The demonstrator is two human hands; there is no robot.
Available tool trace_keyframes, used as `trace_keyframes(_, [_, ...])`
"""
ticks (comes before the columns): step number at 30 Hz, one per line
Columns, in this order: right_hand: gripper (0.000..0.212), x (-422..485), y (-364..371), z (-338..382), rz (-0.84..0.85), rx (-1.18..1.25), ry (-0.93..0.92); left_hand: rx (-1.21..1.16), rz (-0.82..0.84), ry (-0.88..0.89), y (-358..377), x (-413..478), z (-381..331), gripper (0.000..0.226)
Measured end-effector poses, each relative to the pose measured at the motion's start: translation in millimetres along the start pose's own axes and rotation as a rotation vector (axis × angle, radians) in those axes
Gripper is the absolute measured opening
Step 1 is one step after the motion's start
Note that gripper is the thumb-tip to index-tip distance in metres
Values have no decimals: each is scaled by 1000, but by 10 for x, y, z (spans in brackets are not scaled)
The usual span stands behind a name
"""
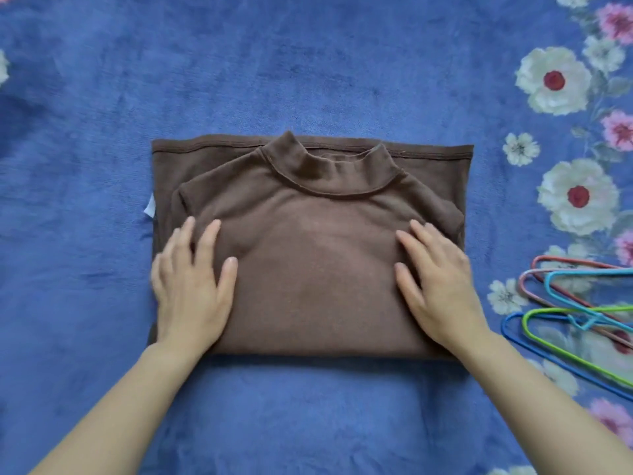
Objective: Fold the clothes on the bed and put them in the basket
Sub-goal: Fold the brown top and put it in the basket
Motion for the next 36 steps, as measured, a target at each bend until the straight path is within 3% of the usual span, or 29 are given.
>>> trace_keyframes(4, [53,-550,-294,-662,-227,289,459,-303,-59,-392,-123,-334,599,53])
trace_keyframes(7, [56,-956,-89,-804,-155,616,777,-406,-5,-393,-64,-646,627,42])
trace_keyframes(11, [24,-1093,244,-676,52,998,968,-610,100,-537,21,-897,675,32])
trace_keyframes(13, [11,-1039,196,-623,73,1111,955,-866,113,-636,2,-914,723,28])
trace_keyframes(15, [13,-1032,71,-651,59,1145,916,-1102,96,-716,-92,-934,778,13])
trace_keyframes(17, [29,-1129,23,-616,157,1187,860,-1207,66,-742,-223,-1040,875,10])
trace_keyframes(19, [59,-1454,106,-624,371,1092,887,-1214,57,-786,-281,-1287,1025,13])
trace_keyframes(20, [57,-1644,175,-640,482,1018,918,-1192,65,-819,-253,-1449,1112,16])
trace_keyframes(22, [21,-2062,239,-517,673,936,915,-1089,129,-890,-183,-1907,1245,21])
trace_keyframes(25, [8,-2547,288,-356,868,826,934,-892,214,-940,-74,-2410,1375,19])
trace_keyframes(27, [22,-2549,308,-534,785,666,947,-721,197,-929,-65,-2477,1413,17])
trace_keyframes(30, [22,-1961,-92,-728,288,398,836,-292,78,-782,-273,-2142,1216,34])
trace_keyframes(32, [21,-1493,-338,-514,87,433,679,-224,13,-602,-381,-1760,845,42])
trace_keyframes(34, [25,-1052,-303,-217,96,526,540,-366,28,-395,-352,-1325,375,40])
trace_keyframes(36, [37,-748,-90,54,208,610,478,-568,138,-307,-193,-964,-12,43])
Point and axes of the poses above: each hand's wrist, its own x-axis towards the middle knuckle, its own y-axis out of the palm, z = x × y, the point moved 10 cm from there along x, towards the middle knuckle, and after that the axes turned 3 degrees about z, right-handed, at the moved point
